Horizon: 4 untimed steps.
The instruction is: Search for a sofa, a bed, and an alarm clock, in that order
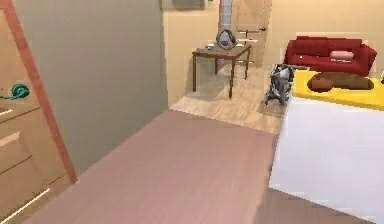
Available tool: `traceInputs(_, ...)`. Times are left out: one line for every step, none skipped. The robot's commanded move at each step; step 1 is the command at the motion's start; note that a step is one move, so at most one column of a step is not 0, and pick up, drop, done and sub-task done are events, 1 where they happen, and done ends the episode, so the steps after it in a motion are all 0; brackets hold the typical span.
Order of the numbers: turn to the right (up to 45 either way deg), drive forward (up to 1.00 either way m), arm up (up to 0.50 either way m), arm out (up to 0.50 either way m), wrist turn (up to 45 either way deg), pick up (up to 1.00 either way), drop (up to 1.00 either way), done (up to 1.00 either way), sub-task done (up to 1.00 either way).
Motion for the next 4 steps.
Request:
traceInputs(0.0,1.0,0.0,0.0,0.0,0.0,0.0,0.0,0.0)
traceInputs(-3.0,0.0,0.0,0.0,0.0,0.0,0.0,0.0,0.0)
traceInputs(0.0,0.3,0.0,0.0,0.0,0.0,0.0,0.0,0.0)
traceInputs(27.0,0.0,0.0,0.0,0.0,0.0,0.0,0.0,0.0)
